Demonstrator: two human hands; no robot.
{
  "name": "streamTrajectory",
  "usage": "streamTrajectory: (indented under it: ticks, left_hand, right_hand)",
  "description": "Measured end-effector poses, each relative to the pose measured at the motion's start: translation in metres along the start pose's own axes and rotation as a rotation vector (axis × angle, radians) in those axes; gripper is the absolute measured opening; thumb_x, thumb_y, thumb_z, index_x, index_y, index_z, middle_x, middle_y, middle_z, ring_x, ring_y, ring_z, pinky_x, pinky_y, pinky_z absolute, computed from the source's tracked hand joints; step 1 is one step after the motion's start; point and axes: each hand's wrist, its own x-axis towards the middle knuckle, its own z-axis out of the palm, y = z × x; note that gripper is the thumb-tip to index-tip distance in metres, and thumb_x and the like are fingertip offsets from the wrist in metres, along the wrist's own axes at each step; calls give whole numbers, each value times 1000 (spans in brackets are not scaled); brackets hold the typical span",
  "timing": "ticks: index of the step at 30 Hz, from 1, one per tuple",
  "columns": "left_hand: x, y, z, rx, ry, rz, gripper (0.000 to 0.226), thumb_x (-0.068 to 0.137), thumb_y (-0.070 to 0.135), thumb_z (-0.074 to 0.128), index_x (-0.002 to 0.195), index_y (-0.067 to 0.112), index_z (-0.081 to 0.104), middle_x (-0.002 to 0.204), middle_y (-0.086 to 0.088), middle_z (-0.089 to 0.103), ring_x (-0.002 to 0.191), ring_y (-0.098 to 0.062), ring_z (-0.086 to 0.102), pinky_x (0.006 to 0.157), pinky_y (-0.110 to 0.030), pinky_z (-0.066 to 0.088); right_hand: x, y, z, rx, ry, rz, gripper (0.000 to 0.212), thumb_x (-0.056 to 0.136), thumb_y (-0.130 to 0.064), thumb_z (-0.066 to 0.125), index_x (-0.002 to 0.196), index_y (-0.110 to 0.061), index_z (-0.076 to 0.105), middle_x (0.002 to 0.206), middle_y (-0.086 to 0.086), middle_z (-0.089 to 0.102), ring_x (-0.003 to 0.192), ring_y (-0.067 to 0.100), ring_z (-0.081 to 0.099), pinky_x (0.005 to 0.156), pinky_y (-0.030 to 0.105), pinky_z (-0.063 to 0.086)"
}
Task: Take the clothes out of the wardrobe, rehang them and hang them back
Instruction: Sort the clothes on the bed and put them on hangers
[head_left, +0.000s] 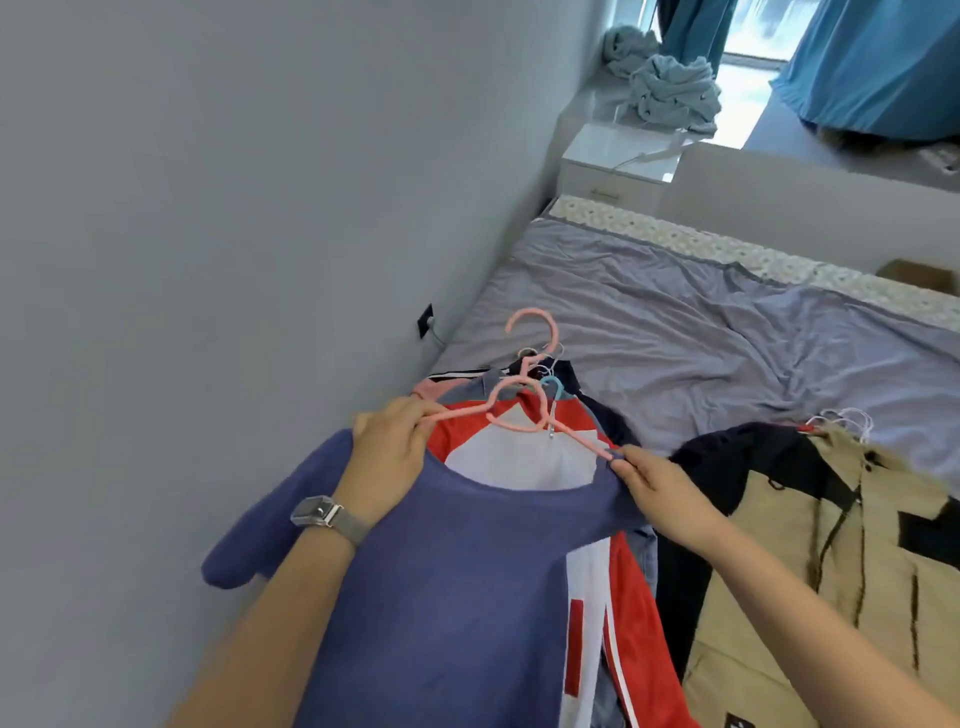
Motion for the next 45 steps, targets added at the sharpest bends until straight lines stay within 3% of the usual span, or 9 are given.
streamTrajectory:
  ticks: [5,11,16,20,25,28,35,41,45]
  left_hand:
    - [45,-48,59,-92,52,-139,33,83,20,48,113,15,62,115,-2,61,109,-25,55,97,-47,42]
    - [43,-97,101,-170,15,-269,28,87,2,56,112,14,61,110,7,56,110,-19,51,98,-30,35]
    - [21,-123,136,-183,-96,-378,28,90,4,53,114,17,60,113,7,57,113,-17,49,101,-33,37]
    - [9,-110,161,-205,-224,-437,28,90,5,52,115,14,60,115,0,60,113,-21,52,99,-35,40]
    - [17,-54,191,-245,-348,-334,25,92,7,51,115,15,60,110,6,61,108,-13,54,94,-28,41]
    - [16,-5,212,-281,-411,-283,22,94,10,50,112,17,60,106,7,62,102,-7,55,83,-17,37]
    - [-20,142,289,-305,-526,-134,19,95,10,51,104,26,57,100,12,62,93,-3,56,81,-16,39]
    - [-82,260,399,-231,-563,-157,33,88,-1,55,91,32,57,94,7,66,89,-5,61,86,-21,44]
    - [-118,344,464,-229,-597,-267,39,88,0,55,91,38,52,100,4,63,92,-6,60,82,-14,42]
  right_hand:
    - [79,47,34,-19,-56,196,28,102,-20,38,83,-7,54,86,7,60,86,26,54,73,26,36]
    - [218,75,52,-227,2,330,26,103,-27,34,111,-12,53,124,15,58,115,35,51,97,45,38]
    - [239,93,101,-436,-180,484,62,101,-34,36,152,-18,5,160,-1,4,147,30,-2,116,55,7]
    - [190,107,142,-450,-328,361,70,100,-31,39,153,-17,-4,161,-1,-7,148,28,-5,118,49,7]
    - [112,133,123,83,-205,356,58,99,-13,41,151,-7,14,156,5,24,140,24,30,109,18,23]
    - [56,181,77,131,-35,359,53,92,-11,46,144,-13,35,146,6,42,132,24,42,113,29,28]
    - [-94,352,-46,182,127,802,59,95,-17,53,147,-10,27,147,10,41,133,27,42,106,30,34]
    - [-185,527,-100,85,3,853,55,80,-25,56,132,-7,48,128,12,57,115,31,56,95,36,47]
    - [-216,582,-149,43,-28,843,73,82,-23,64,146,-12,31,139,12,46,128,32,44,109,39,36]
